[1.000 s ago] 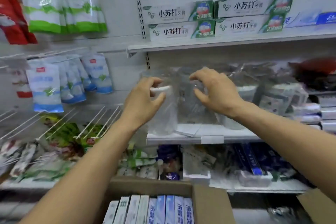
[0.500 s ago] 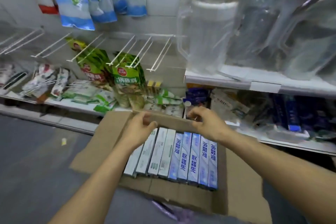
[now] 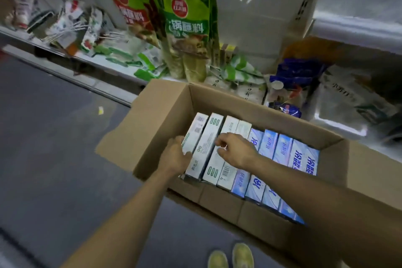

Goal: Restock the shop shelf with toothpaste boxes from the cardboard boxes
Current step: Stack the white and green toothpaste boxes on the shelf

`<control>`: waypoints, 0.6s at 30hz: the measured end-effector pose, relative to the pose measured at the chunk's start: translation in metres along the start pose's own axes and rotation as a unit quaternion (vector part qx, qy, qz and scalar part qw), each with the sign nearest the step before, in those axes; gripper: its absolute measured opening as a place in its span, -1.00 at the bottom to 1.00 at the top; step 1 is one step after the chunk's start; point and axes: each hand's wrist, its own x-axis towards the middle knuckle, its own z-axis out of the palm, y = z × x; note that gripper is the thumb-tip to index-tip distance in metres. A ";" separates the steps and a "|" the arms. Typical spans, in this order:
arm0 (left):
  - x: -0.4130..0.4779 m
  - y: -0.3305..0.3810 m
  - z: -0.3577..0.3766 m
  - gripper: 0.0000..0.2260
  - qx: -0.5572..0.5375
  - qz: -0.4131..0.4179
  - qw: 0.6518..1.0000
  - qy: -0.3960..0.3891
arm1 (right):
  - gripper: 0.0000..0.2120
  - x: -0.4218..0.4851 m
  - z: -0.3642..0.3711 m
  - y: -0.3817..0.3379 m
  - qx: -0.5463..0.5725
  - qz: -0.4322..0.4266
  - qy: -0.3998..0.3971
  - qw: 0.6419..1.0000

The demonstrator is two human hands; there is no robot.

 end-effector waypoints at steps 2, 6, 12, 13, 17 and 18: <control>0.017 -0.010 0.012 -0.52 0.031 0.009 0.999 0.008 | -0.77 0.026 0.014 -0.002 -0.075 -0.037 0.002 0.996; 0.039 -0.025 0.024 -0.44 0.051 -0.006 0.998 -0.024 | -0.68 0.067 0.031 0.000 -0.209 -0.116 -0.016 0.971; 0.063 -0.033 0.023 -0.21 0.147 0.004 0.985 -0.086 | -0.64 0.096 0.032 -0.004 -0.364 -0.185 -0.087 0.909; 0.066 -0.034 0.024 -0.20 0.145 -0.002 0.986 -0.086 | -0.62 0.099 0.033 -0.005 -0.389 -0.194 -0.090 0.896; 0.074 -0.040 0.028 -0.44 0.107 -0.048 0.991 -0.069 | -0.62 0.108 0.043 -0.011 -0.463 -0.221 -0.101 0.852; 0.074 -0.040 0.028 -0.50 0.101 -0.055 0.991 -0.066 | -0.63 0.108 0.043 -0.011 -0.469 -0.227 -0.104 0.847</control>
